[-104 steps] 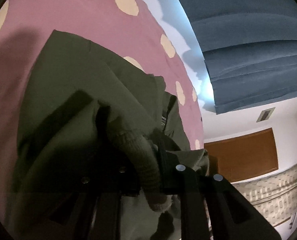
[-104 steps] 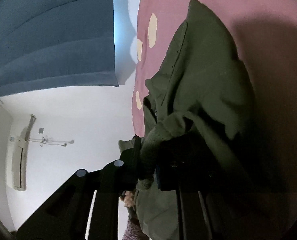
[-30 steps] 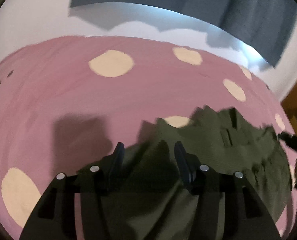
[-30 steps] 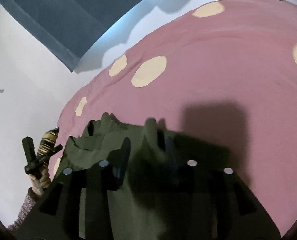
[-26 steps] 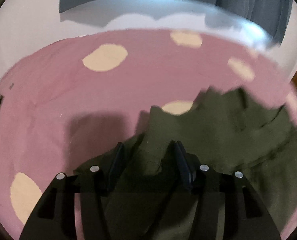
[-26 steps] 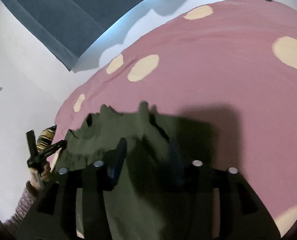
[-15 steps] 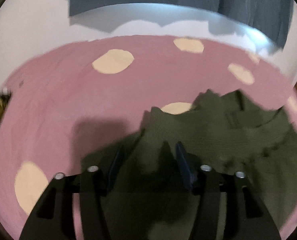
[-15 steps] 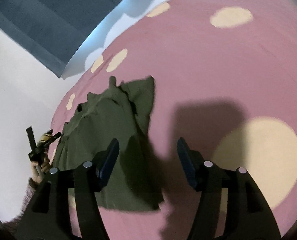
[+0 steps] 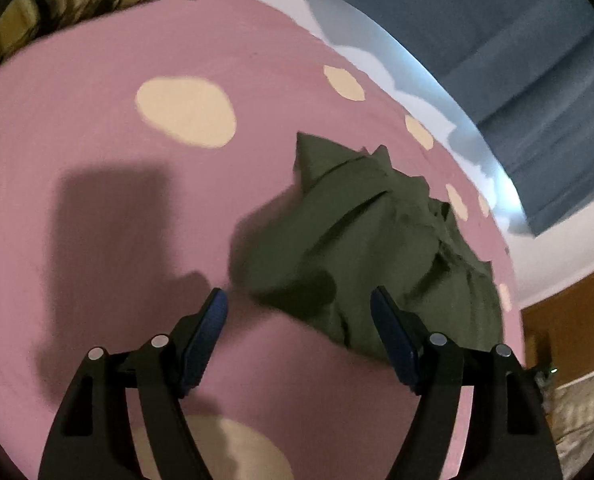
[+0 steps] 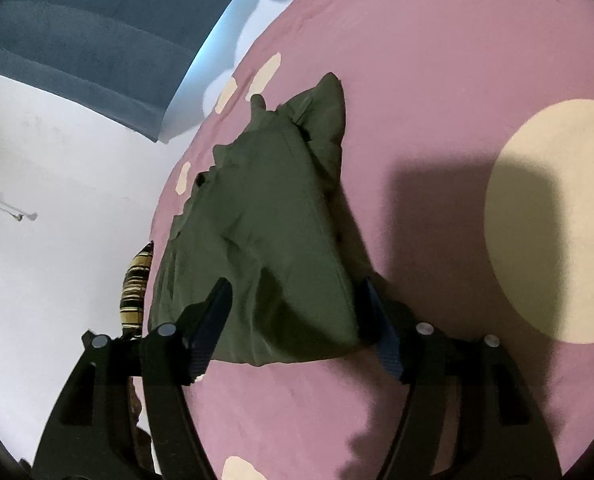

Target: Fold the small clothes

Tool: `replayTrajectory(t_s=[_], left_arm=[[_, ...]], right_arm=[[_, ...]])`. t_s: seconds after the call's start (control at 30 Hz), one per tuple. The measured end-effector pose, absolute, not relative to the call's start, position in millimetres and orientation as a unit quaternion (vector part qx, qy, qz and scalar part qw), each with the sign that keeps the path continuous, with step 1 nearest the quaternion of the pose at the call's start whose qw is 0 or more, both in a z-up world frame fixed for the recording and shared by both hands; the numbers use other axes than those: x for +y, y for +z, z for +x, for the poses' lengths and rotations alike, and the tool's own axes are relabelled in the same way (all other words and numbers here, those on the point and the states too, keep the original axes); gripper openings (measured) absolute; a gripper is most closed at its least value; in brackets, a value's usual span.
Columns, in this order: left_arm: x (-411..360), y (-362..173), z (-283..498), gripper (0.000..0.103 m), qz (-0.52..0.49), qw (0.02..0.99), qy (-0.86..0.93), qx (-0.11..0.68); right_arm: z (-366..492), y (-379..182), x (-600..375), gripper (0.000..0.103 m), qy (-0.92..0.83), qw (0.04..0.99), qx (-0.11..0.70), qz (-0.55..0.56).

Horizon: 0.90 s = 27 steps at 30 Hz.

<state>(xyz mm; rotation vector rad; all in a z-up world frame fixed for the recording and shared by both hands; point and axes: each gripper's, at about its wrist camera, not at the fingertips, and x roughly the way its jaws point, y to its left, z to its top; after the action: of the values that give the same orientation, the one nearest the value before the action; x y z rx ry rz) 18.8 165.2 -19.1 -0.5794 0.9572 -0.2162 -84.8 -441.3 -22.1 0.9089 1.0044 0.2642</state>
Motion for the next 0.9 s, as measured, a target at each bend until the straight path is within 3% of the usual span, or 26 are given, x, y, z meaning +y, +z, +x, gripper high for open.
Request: replayTrajectory(t_s=[0.5,0.67,0.7,0.73,0.77,0.83,0.9], left_arm=[[134,-47,59,0.077,-0.313,0.835,-0.071,0.447],[125,-44,58,0.044,-0.267,0.848,-0.019,0.458],[126,-45,57,0.04,-0.267,0.847,-0.016,0.458],[126,-44,57,0.035,-0.268,0.847,-0.015,0.459],[125,-43,56,0.03,-0.268,0.847,-0.011,0.46],[122,-39,55,0.024,-0.261,0.849,-0.005,0.459],[118,-31,51,0.02,-0.25,0.856,0.002,0.452]], right_arm=[[-122,-29,-426,0.068,0.091,0.75,0.442,0.483],[-106,-31,-415,0.07,0.054,0.76,0.413,0.498],[-104,-30,-412,0.062,0.044,0.767,0.413,0.489],[-102,-29,-409,0.033,0.036,0.774,0.415,0.476],[-98,-31,-405,0.018,0.039,0.774,0.423,0.468],[-94,-41,-405,0.009,0.047,0.759,0.433,0.484],[-95,-37,-408,0.007,0.056,0.766,0.425,0.479]])
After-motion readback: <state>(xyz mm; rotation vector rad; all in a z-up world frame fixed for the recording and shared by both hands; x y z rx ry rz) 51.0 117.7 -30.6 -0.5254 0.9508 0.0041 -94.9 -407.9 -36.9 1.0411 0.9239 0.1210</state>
